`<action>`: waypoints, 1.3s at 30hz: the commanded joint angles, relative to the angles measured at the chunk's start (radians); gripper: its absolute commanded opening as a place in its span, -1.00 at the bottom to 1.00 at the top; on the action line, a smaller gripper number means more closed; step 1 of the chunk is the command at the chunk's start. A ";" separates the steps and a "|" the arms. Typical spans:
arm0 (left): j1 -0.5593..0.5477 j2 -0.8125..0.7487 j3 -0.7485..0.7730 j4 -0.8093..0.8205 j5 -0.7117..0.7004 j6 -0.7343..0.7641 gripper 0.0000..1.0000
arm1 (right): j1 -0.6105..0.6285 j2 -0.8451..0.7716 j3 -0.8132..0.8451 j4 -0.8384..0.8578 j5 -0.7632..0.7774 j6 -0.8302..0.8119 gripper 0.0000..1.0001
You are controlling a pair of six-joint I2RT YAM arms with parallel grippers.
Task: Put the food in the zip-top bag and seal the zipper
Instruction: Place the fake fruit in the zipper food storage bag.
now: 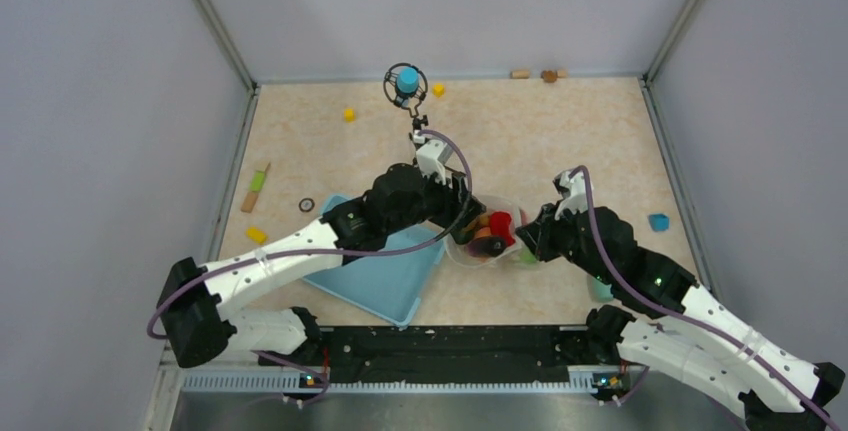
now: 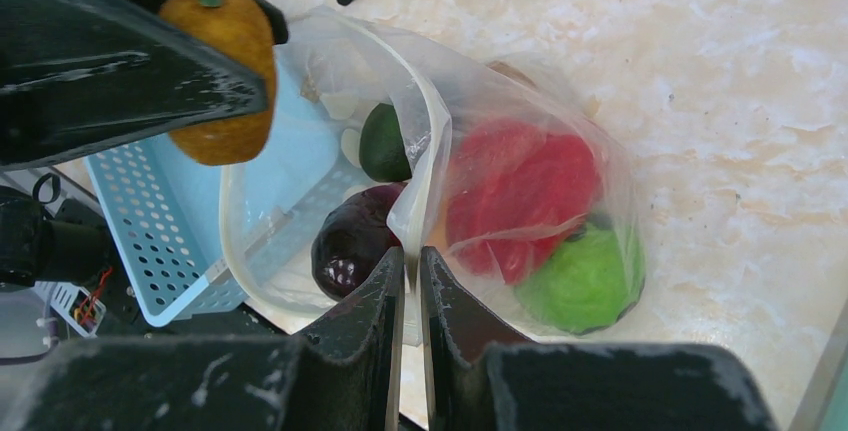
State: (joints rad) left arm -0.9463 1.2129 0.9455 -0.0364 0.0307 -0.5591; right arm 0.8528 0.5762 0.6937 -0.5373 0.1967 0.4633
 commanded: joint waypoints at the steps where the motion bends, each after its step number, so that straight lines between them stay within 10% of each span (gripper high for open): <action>1: -0.012 0.060 0.079 -0.003 -0.101 0.043 -0.50 | -0.007 -0.012 0.003 0.044 -0.002 -0.011 -0.78; 14: -0.016 0.030 0.058 -0.010 -0.067 0.046 0.61 | -0.007 -0.011 0.002 0.044 -0.003 -0.013 -0.78; 29: -0.070 -0.178 -0.130 0.120 0.014 0.109 0.94 | -0.007 0.061 0.090 -0.020 0.043 0.058 -0.80; 39: -0.066 -0.576 -0.397 0.076 -0.531 0.108 0.95 | -0.006 0.144 0.266 -0.171 0.183 0.092 -0.80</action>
State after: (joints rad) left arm -1.0168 0.7517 0.6559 0.0029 -0.1898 -0.4641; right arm 0.8528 0.7010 0.8680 -0.6609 0.2867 0.5354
